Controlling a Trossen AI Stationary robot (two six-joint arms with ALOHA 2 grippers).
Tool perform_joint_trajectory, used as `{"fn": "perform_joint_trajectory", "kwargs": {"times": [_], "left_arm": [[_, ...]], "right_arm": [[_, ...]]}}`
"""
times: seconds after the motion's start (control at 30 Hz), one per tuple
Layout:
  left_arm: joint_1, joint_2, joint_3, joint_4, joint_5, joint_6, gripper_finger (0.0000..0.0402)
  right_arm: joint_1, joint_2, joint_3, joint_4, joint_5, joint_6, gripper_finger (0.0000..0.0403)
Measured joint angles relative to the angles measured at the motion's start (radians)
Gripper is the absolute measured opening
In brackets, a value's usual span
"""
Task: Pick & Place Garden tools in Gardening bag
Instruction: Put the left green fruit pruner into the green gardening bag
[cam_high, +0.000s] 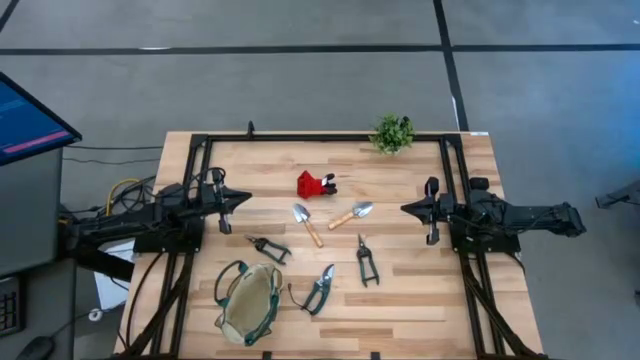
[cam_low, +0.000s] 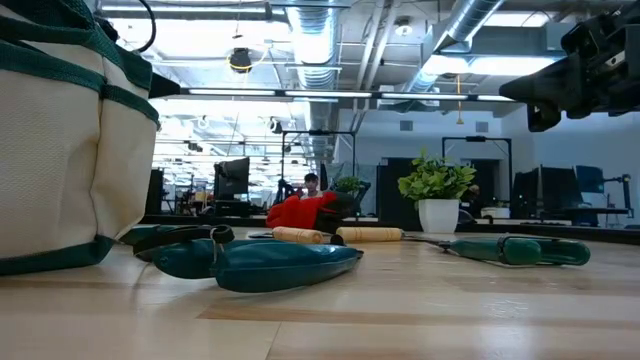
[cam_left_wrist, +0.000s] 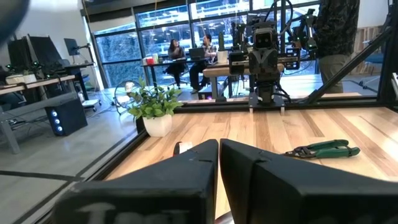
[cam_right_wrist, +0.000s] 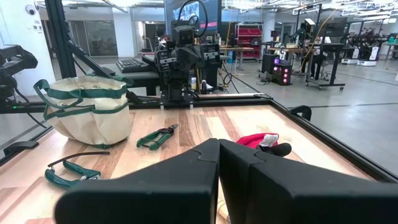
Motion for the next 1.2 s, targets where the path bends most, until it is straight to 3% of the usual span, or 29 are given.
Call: {"fn": "perform_joint_trajectory", "kwargs": {"times": [1.2], "left_arm": [[0.000,0.000,0.000,0.034,0.000,0.000,0.0008]], "right_arm": [[0.000,0.000,0.000,0.003,0.011,0.000,0.0000]]}}
